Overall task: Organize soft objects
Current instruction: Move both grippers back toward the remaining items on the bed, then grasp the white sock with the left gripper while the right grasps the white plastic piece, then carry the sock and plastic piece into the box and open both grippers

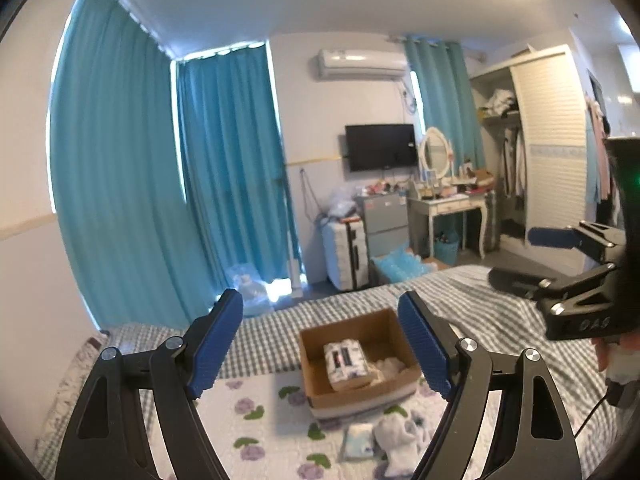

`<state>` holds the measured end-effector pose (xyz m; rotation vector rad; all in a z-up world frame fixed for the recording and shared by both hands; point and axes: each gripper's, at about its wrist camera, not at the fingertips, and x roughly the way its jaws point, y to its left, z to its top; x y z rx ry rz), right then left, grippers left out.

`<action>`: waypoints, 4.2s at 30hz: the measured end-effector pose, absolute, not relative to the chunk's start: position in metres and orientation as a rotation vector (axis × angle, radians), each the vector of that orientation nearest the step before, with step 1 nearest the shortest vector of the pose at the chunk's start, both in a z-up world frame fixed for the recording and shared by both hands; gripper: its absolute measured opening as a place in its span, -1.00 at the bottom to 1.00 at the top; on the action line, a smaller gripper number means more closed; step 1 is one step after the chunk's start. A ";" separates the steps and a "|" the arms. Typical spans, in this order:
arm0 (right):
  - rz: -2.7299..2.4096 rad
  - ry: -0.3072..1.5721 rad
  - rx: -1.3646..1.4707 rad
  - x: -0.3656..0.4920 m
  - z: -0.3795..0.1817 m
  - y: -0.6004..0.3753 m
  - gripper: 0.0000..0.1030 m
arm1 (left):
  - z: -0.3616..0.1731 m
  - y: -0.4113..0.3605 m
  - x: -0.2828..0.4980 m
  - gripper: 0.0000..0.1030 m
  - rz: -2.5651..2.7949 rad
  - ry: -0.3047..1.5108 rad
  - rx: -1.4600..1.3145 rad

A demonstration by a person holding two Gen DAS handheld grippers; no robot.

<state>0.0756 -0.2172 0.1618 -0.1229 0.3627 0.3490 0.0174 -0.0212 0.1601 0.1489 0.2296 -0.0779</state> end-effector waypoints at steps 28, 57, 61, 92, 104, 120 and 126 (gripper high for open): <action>0.324 0.788 -0.151 0.143 -0.083 -0.239 0.85 | -0.102 -0.089 0.105 0.53 -0.111 0.811 0.054; 0.397 1.041 -0.143 0.147 -0.158 -0.209 0.22 | -0.099 -0.063 0.072 -0.36 -0.234 0.801 0.064; 0.400 1.081 -0.141 0.150 -0.170 -0.203 0.02 | -0.100 -0.052 0.068 -0.36 -0.208 0.808 0.044; 0.465 0.773 -0.178 0.076 -0.040 -0.202 -0.34 | -0.037 -0.031 0.029 -0.36 -0.156 0.714 0.040; 0.462 0.618 -0.172 0.122 0.037 -0.203 -0.34 | 0.010 -0.035 0.092 -0.36 -0.178 0.630 0.067; 0.449 0.643 -0.114 0.281 -0.002 -0.176 -0.34 | -0.016 -0.040 0.244 -0.34 -0.157 0.653 0.118; 0.445 0.670 -0.108 0.315 -0.039 -0.175 -0.27 | -0.047 -0.038 0.274 0.00 -0.203 0.696 0.116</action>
